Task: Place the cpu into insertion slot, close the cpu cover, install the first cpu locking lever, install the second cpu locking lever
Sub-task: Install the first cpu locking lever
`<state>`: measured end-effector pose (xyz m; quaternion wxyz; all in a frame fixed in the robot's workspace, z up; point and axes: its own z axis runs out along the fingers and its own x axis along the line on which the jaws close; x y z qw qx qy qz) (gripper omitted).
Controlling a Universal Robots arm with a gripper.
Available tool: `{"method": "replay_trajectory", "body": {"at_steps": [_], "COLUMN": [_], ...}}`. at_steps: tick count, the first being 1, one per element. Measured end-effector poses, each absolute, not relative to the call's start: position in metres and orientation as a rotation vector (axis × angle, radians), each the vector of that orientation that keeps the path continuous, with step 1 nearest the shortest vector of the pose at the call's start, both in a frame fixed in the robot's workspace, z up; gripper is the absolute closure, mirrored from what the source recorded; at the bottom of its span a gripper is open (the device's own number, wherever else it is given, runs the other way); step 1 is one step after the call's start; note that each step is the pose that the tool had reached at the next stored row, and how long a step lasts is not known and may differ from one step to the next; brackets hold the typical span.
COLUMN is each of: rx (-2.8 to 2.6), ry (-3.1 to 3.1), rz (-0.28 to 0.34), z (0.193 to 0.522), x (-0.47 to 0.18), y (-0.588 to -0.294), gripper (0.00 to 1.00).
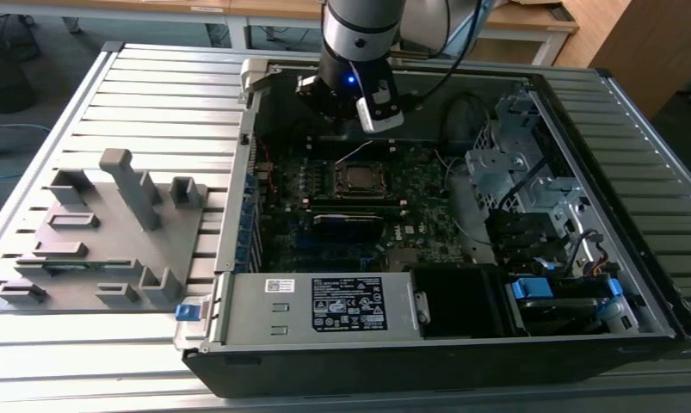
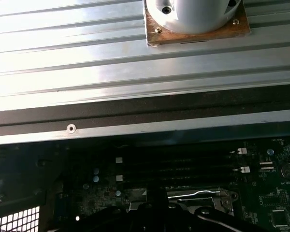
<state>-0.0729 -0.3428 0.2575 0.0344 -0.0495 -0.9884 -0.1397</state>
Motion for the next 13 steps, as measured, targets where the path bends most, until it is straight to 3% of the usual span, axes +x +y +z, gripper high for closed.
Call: {"method": "replay_trajectory", "body": {"at_steps": [13], "rx": [-0.152], "ry": [-3.039], "rz": [-0.43], "z": [0.2563], "x": [-0.0704], "y": [-0.3428], "gripper": [0.9]}}
